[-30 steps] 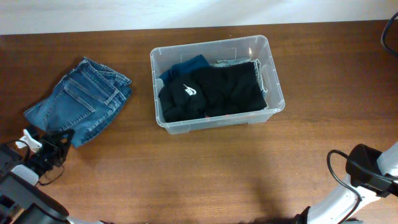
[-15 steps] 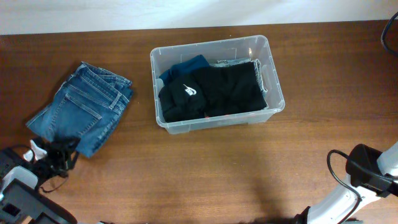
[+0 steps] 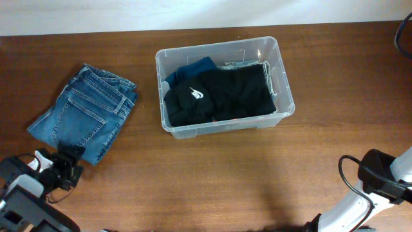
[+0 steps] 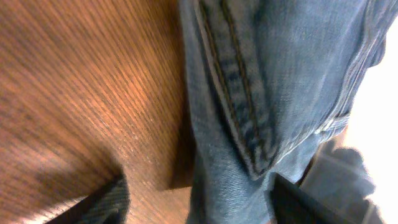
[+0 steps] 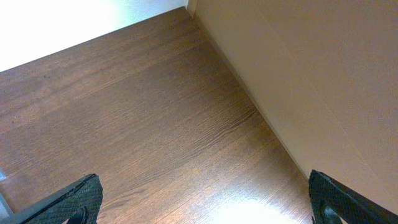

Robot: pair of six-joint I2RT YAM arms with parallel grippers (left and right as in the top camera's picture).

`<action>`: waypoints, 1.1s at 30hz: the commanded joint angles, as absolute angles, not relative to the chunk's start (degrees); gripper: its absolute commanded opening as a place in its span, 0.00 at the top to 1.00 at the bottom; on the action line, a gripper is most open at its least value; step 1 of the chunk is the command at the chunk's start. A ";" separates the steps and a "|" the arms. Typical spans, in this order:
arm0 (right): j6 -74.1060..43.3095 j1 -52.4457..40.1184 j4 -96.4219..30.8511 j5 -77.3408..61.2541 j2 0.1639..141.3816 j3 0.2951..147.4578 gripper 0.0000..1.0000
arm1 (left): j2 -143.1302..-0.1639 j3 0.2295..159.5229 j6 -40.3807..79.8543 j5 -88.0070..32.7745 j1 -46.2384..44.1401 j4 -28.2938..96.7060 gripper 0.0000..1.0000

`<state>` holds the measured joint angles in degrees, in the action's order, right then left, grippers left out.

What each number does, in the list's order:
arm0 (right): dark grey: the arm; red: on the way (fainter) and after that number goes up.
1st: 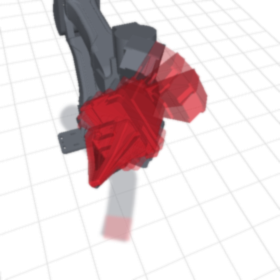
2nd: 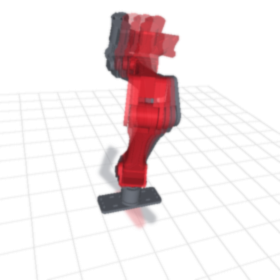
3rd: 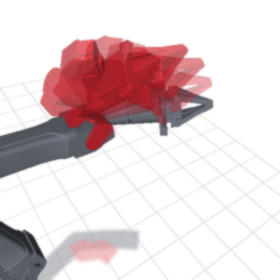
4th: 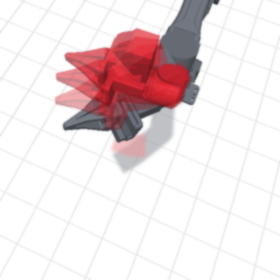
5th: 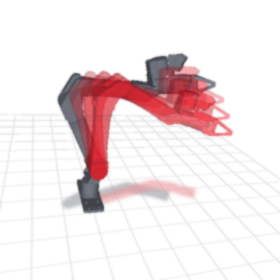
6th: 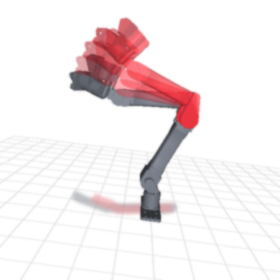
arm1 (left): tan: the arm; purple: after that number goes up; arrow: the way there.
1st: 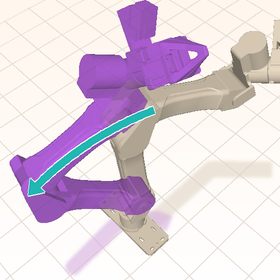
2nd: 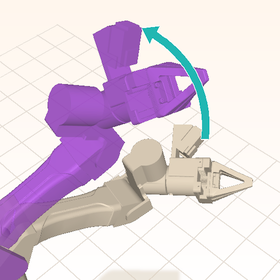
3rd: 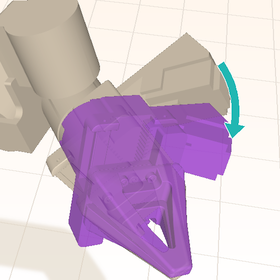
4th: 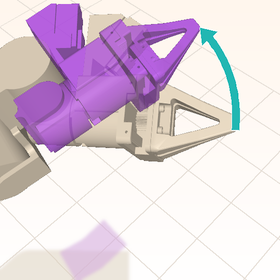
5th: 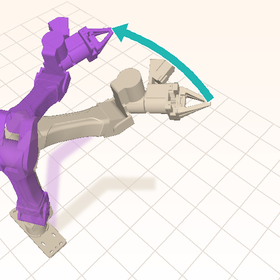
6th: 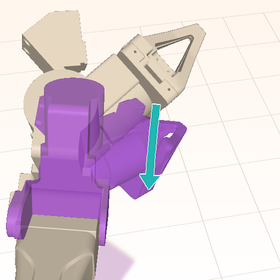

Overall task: Pack container
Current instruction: 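Pinch the blue jeans' edge with the left gripper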

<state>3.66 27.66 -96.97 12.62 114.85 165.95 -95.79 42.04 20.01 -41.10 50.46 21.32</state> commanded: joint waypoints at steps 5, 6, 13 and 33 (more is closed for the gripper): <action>3.55 27.77 -97.30 13.10 114.89 165.86 0.02 | -94.91 37.30 16.12 -45.54 48.45 13.76 0.01; 3.55 27.77 -97.30 13.10 114.89 165.86 0.02 | -94.91 37.21 16.05 -45.60 48.16 13.61 0.01; 3.55 27.77 -97.32 13.10 114.89 165.86 0.02 | -95.39 37.19 14.41 -45.63 48.01 12.99 0.01; 3.55 27.77 -97.30 13.10 114.89 165.86 0.02 | -107.79 37.17 18.37 -49.74 47.99 1.67 0.29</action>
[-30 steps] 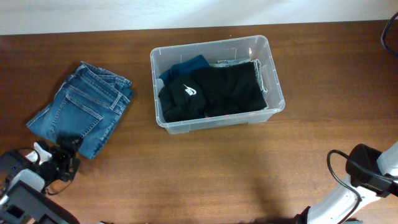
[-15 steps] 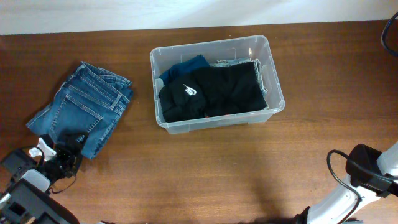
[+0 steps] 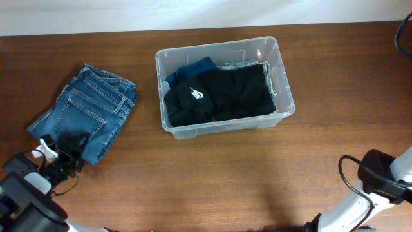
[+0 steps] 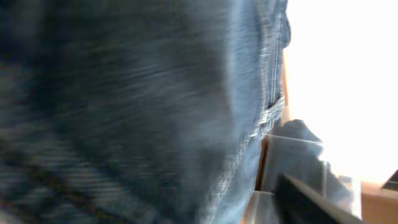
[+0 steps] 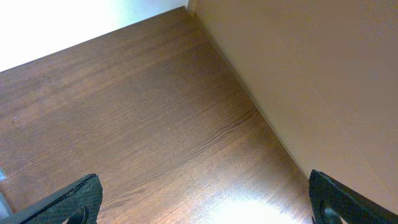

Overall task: Pack container
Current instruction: 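Pinch the blue jeans' edge with the left gripper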

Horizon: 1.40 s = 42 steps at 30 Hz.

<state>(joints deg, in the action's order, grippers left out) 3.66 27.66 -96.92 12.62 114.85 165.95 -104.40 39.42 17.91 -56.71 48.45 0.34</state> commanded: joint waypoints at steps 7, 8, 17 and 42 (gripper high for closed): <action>3.55 27.77 -97.30 13.10 114.89 165.86 0.02 | -107.79 37.17 18.37 -49.74 47.97 1.50 0.49; 3.55 27.77 -97.30 13.10 114.89 165.86 0.02 | -107.79 37.17 18.37 -49.71 47.99 1.48 0.53; 3.55 27.77 -97.32 13.10 114.89 165.86 0.02 | -107.79 37.17 18.39 -49.74 47.99 1.06 0.73; 3.55 27.77 -97.30 13.10 114.89 165.86 0.02 | -102.78 39.16 27.68 -53.17 47.99 0.64 0.99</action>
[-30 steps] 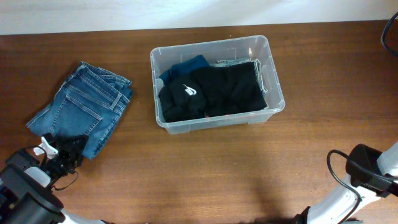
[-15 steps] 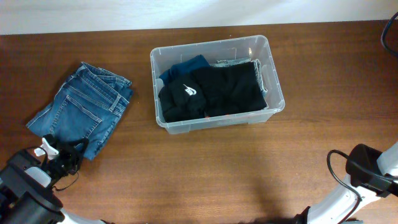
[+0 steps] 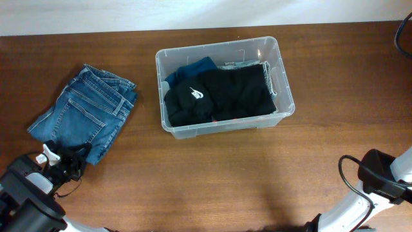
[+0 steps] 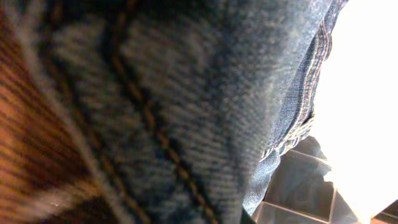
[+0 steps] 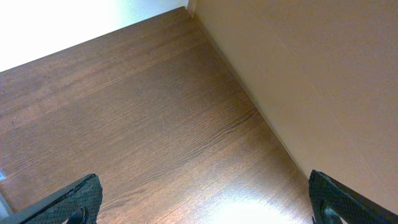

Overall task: Pack container
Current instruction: 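Pinch the blue jeans' edge with the left gripper, then lift the blue jeans with the left gripper and swing them over the bin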

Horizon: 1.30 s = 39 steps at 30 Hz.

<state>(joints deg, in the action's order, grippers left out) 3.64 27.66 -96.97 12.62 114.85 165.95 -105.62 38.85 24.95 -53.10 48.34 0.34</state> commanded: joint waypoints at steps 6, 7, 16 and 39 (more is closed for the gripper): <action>3.55 27.77 -97.30 13.10 114.89 165.86 0.02 | -95.64 39.55 29.85 -53.12 47.99 0.86 0.99; 3.55 27.77 -97.30 13.10 114.89 165.86 0.02 | -94.13 39.57 30.52 -53.08 47.99 0.89 0.99; 3.55 27.77 -97.32 13.10 114.89 165.86 0.02 | -78.19 39.79 35.40 -51.13 47.99 3.79 0.99; 3.55 27.77 -97.30 13.10 114.89 165.86 0.02 | -69.06 64.27 35.33 -46.70 31.31 15.73 1.00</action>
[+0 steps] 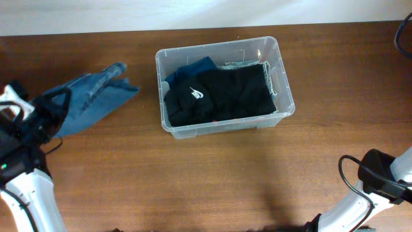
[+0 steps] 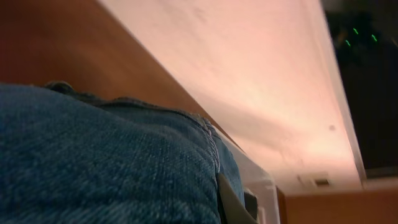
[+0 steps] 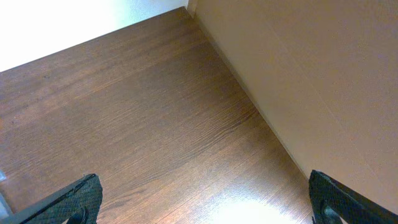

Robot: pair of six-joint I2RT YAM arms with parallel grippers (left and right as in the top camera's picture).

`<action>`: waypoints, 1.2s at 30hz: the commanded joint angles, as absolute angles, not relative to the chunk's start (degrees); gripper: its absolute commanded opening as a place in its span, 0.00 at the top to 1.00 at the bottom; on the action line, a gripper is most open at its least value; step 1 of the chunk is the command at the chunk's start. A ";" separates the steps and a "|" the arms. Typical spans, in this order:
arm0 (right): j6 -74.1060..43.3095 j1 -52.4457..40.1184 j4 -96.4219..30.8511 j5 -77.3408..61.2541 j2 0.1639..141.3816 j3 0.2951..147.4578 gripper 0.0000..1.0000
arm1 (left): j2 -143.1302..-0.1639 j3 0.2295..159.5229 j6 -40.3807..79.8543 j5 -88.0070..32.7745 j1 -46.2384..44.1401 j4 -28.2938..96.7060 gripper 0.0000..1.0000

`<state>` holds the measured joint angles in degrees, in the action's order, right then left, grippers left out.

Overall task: Pack container
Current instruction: 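Lift the blue jeans with the left gripper and swing them over the bin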

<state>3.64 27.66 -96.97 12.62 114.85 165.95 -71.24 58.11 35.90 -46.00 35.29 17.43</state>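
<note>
The folded blue jeans (image 1: 93, 100) hang lifted off the table at the left, one end pinched by my left gripper (image 1: 53, 107), which is shut on them. In the left wrist view the denim (image 2: 99, 168) fills the lower left, with one dark finger (image 2: 229, 204) showing beside it. The clear plastic container (image 1: 282, 72) stands at mid-table, to the right of the jeans, holding a black garment with a white logo (image 1: 219, 95) and a blue one (image 1: 193, 67). My right gripper (image 3: 204, 202) is open over bare wood, far from both.
The brown wooden table (image 1: 193, 180) lies below. The right arm's base and cable (image 1: 376, 177) sit at the near right corner. A beige wall (image 3: 323, 68) borders the table in the right wrist view.
The jeans lay flat on the table with my left gripper at their near corner; now the gripper is higher and further back, holding them lifted and hanging. The right arm has not moved.
My left gripper stood at the near edge of the folded jeans, then pushed onto their corner, then sat close against the denim. Now it holds the jeans raised off the table left of the container. The right gripper stayed open and still.
</note>
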 commanded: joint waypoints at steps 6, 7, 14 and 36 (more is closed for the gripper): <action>3.55 27.77 -97.30 13.10 114.89 165.86 0.02 | -70.89 71.02 35.14 -52.03 23.77 7.35 1.00; 3.55 27.77 -97.30 13.10 114.89 165.86 0.02 | -71.05 71.72 35.14 -52.36 22.65 5.63 0.99; 3.55 27.77 -97.32 13.10 114.89 165.86 0.02 | -71.96 72.29 35.14 -52.49 15.00 -9.23 1.00; 3.55 27.77 -97.30 13.10 114.89 165.86 0.02 | -93.23 74.59 35.18 -56.23 -8.01 -46.98 1.00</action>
<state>3.64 27.66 -96.97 12.62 114.85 165.95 -92.29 70.11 36.27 -57.21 -5.54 -44.21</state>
